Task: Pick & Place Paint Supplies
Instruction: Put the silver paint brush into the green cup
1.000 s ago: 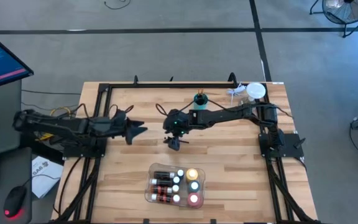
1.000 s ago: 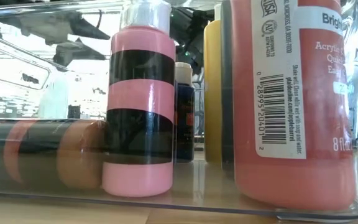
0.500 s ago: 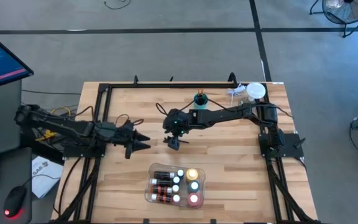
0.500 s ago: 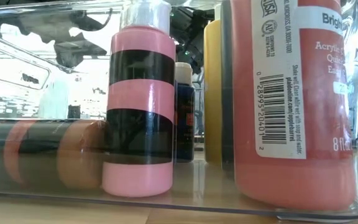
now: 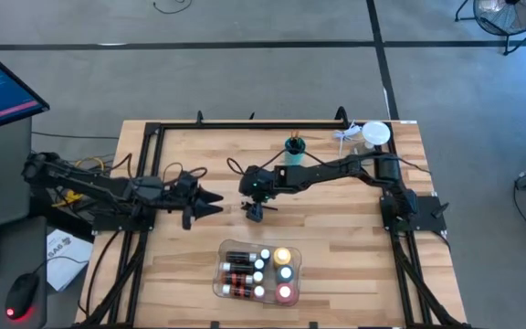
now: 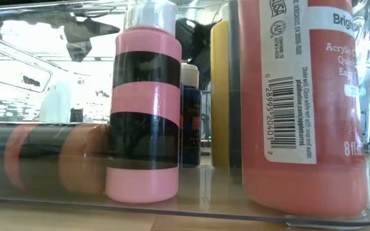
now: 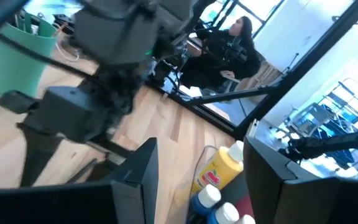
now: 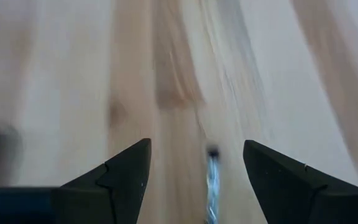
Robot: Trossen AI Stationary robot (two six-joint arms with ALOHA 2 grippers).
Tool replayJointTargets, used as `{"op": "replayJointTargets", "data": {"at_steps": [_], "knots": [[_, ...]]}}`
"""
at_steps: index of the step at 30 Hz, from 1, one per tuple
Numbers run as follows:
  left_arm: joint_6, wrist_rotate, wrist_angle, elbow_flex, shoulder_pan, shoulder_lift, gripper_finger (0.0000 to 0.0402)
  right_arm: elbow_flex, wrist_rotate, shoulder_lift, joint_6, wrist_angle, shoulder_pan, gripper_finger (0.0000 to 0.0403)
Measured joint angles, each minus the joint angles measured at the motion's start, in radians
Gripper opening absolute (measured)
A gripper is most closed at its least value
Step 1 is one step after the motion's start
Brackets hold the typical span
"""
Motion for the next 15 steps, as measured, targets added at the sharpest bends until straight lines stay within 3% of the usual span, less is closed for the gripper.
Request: {"op": "replayJointTargets", "data": {"at_steps": [15], "knots": [[-0.001, 0.000, 0.009, 0.000, -0.003, 0.000, 0.0140, 0.003, 0.021, 0.070, 0.000, 0.012, -0.002, 0.0249]]}}
